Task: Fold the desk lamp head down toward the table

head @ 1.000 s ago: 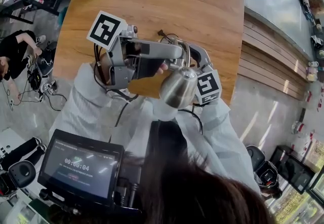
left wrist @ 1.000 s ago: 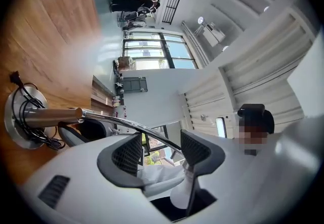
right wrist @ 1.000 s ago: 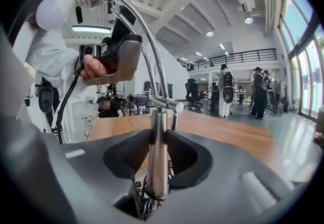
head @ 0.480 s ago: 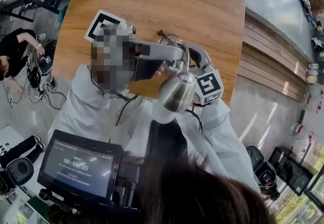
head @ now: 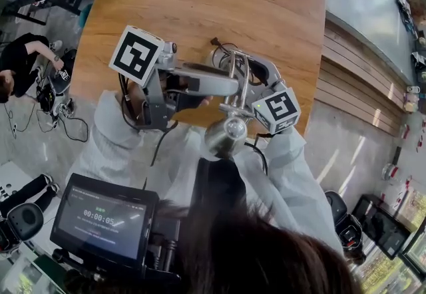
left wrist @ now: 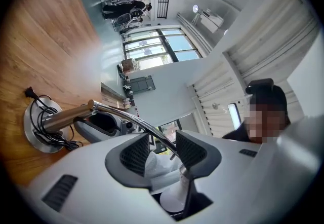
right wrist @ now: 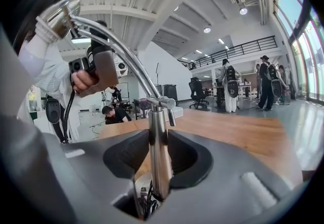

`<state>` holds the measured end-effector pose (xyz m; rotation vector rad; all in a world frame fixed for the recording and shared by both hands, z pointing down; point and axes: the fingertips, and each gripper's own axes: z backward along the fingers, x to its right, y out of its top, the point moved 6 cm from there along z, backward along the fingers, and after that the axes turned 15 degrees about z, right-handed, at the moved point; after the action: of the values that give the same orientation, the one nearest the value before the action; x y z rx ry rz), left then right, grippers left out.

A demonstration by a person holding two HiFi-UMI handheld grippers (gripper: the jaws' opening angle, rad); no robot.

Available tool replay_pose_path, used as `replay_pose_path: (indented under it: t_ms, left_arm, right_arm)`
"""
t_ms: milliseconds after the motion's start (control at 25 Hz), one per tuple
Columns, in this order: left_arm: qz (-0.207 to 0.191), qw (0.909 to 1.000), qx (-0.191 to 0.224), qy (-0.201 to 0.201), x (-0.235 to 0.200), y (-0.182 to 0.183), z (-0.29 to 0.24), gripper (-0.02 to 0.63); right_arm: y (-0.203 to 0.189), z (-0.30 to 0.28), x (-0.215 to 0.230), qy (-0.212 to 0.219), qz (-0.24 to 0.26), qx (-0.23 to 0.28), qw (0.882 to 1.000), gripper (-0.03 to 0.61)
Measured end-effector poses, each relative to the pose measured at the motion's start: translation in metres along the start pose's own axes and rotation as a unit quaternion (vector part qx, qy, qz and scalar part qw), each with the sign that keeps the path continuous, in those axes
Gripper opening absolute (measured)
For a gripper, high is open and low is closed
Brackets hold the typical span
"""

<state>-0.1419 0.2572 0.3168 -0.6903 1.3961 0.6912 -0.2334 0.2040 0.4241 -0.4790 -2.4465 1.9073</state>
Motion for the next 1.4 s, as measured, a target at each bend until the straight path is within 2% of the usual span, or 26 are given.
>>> replay_pose_path:
  t_ms: [120, 320, 480, 560, 640, 680, 720, 840, 920, 1160, 1320, 1400]
  left_arm:
    - [-0.06, 0.9978, 0.0, 0.029, -0.005, -0.006, 0.001, 0.153]
    - [-0.124, 0.991, 0.014, 0.048, -0.012, -0.019, 0.002, 0.14]
    - [-0.19, 0.9769, 0.006, 0.096, -0.023, -0.031, 0.0, 0.129]
    - [-0.231, 0.9605, -0.007, 0.155, -0.039, -0.038, -0.002, 0.11]
    - [-0.278, 0.93, -0.011, 0.24, -0.066, -0.044, -0.004, 0.077]
    - [-0.294, 0.9186, -0.003, 0.264, -0.078, -0.046, -0.005, 0.061]
    - [-0.3, 0.9158, 0.009, 0.267, -0.086, -0.047, -0.004, 0.054]
    - [-0.31, 0.9217, 0.039, 0.229, -0.09, -0.048, -0.002, 0.049]
    - [-0.326, 0.9175, 0.043, 0.224, -0.09, -0.049, -0.003, 0.051]
    - [-0.373, 0.8917, 0.038, 0.254, -0.096, -0.048, -0.007, 0.051]
    - [-0.412, 0.8685, 0.047, 0.271, -0.104, -0.047, -0.008, 0.052]
    - [-0.422, 0.8641, 0.051, 0.27, -0.109, -0.046, -0.007, 0.052]
  right_arm:
    - [-0.002, 0.001, 0.001, 0.008, -0.006, 0.001, 1.0, 0.114]
    - [-0.002, 0.001, 0.003, 0.014, -0.019, 0.005, 1.0, 0.115]
    - [-0.002, 0.003, 0.005, 0.02, -0.028, 0.005, 0.999, 0.117]
    - [-0.003, 0.003, 0.006, 0.021, -0.031, 0.003, 0.999, 0.117]
    - [-0.004, 0.005, 0.007, 0.02, -0.033, 0.002, 0.999, 0.118]
    - [-0.004, 0.005, 0.006, 0.018, -0.034, 0.001, 0.999, 0.118]
    - [-0.004, 0.006, 0.006, 0.017, -0.034, 0.0, 0.999, 0.118]
    - [-0.003, 0.006, 0.005, 0.016, -0.035, 0.0, 0.999, 0.118]
    - [-0.003, 0.007, 0.005, 0.015, -0.035, -0.001, 0.999, 0.12]
    - [-0.002, 0.01, 0.005, 0.016, -0.033, -0.005, 0.999, 0.118]
    - [0.0, 0.012, 0.005, 0.017, -0.032, -0.007, 0.999, 0.118]
    - [0.002, 0.011, 0.005, 0.016, -0.03, -0.009, 0.999, 0.118]
